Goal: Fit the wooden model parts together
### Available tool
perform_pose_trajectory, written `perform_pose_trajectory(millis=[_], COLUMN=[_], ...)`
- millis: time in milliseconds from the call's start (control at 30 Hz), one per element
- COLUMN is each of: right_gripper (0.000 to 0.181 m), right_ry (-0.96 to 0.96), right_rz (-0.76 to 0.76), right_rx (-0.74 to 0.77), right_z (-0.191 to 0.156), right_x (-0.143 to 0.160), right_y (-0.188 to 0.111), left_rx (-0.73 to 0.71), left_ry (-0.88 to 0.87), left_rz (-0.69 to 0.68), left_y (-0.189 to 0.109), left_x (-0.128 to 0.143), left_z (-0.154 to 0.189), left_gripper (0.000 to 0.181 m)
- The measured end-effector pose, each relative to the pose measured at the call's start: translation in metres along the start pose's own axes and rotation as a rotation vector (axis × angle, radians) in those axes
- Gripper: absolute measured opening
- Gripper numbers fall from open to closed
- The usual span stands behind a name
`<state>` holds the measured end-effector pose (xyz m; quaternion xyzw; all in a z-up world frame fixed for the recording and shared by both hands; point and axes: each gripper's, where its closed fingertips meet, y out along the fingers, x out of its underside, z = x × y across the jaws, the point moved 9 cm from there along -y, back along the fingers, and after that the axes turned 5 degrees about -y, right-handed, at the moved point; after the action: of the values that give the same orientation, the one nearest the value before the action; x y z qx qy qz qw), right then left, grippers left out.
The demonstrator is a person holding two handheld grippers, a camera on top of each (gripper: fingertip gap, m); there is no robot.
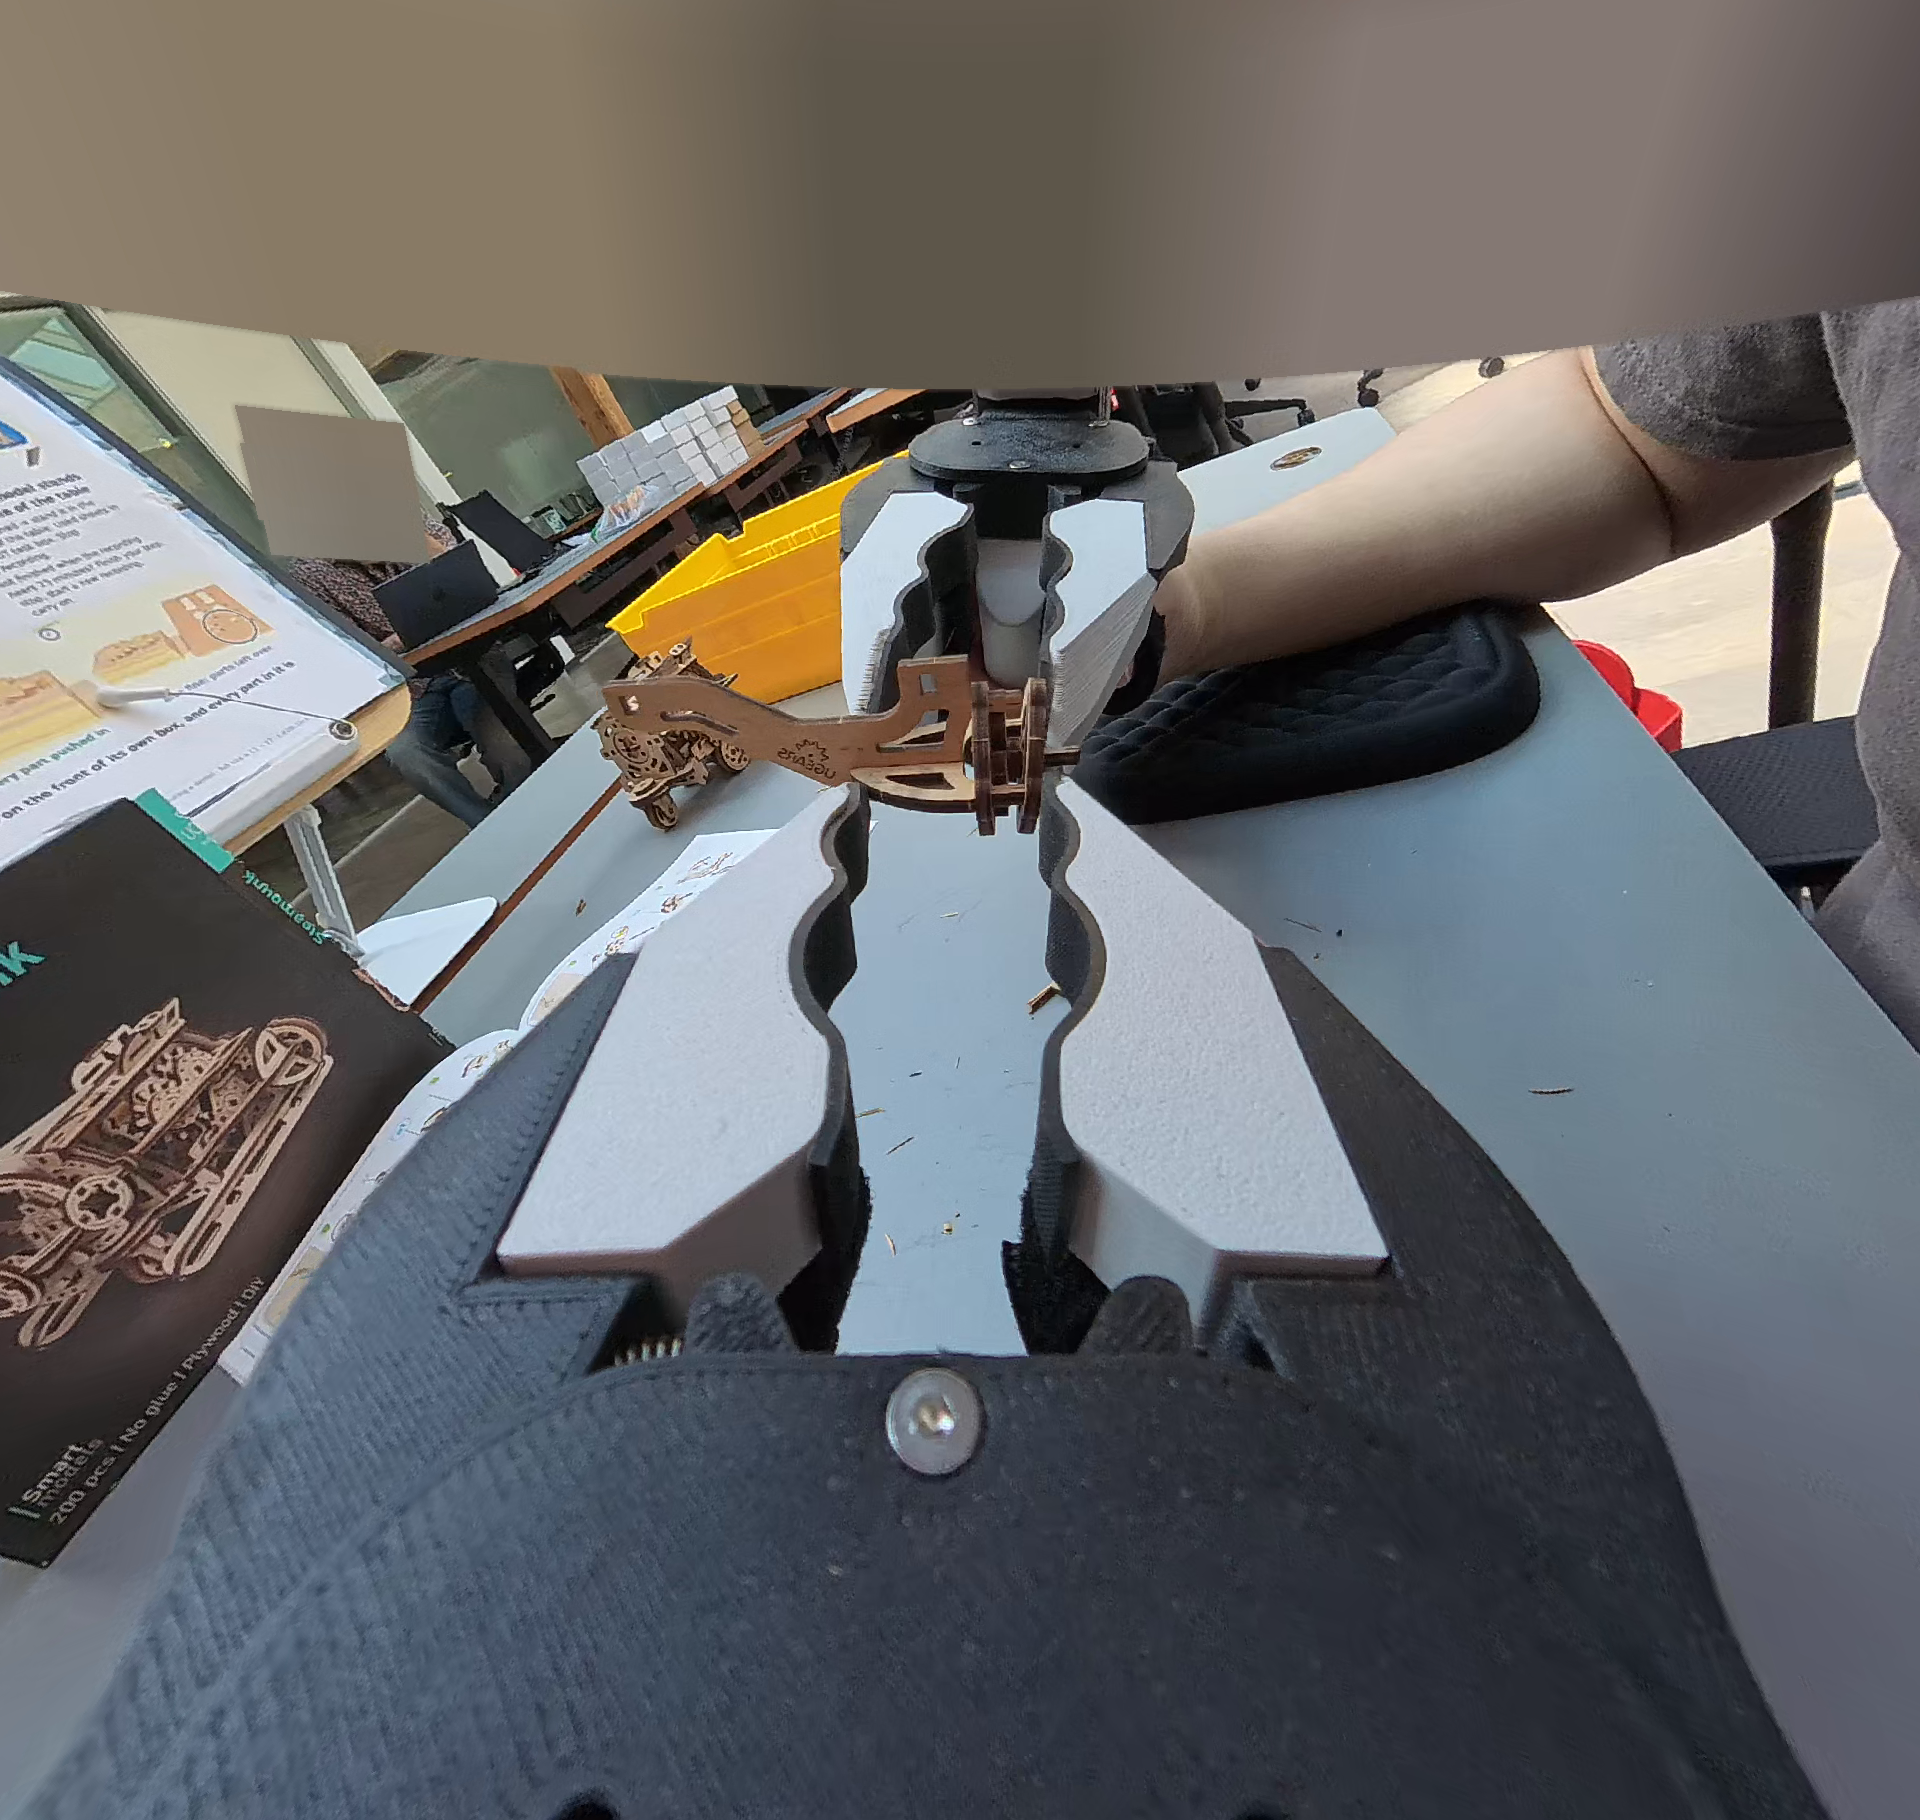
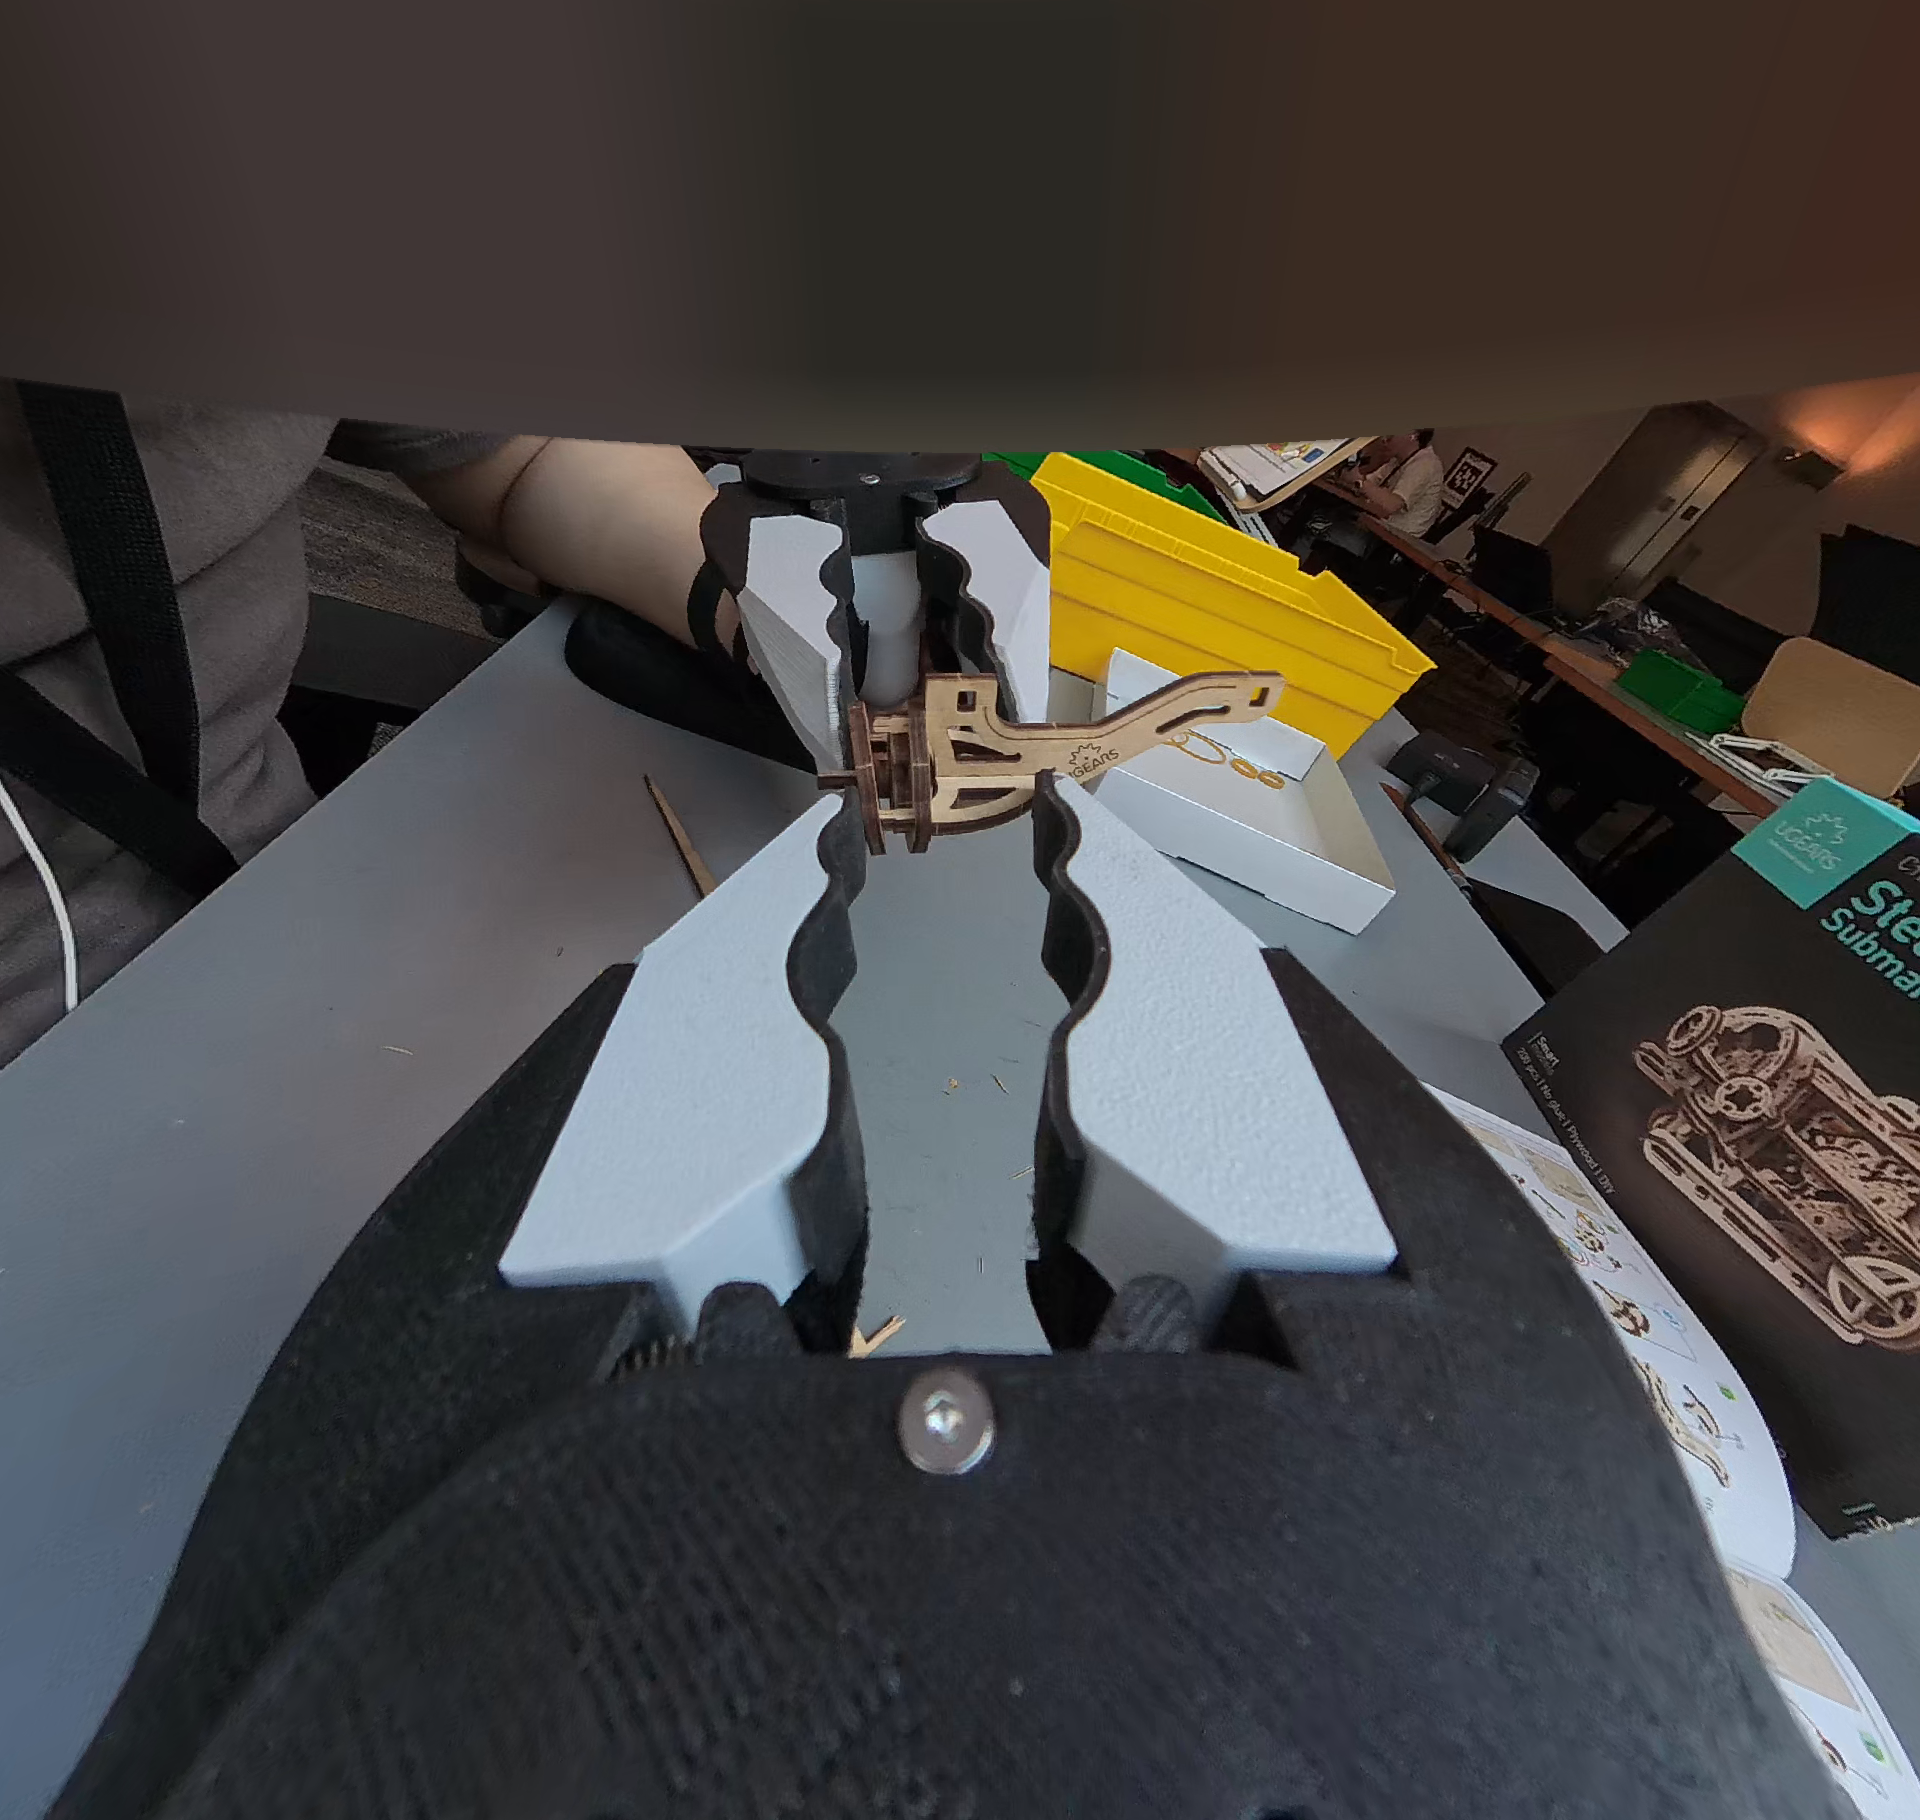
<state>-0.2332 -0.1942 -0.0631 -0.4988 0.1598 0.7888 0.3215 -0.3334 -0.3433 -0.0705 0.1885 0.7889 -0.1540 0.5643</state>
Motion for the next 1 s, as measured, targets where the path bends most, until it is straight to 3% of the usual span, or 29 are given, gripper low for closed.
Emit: perform_pose_trajectory(millis=[1000], right_gripper=[0.032], right_ry=[0.026], right_rz=[0.008], right_rx=[0.012], right_z=[0.0006], right_x=[0.0010], right_y=[0.0006], left_rx=[-0.007], left_ry=[0.002], left_rz=[0.015], left_y=[-0.0027], left_x=[-0.0025], left_z=[0.0001], left_gripper=[0.026])
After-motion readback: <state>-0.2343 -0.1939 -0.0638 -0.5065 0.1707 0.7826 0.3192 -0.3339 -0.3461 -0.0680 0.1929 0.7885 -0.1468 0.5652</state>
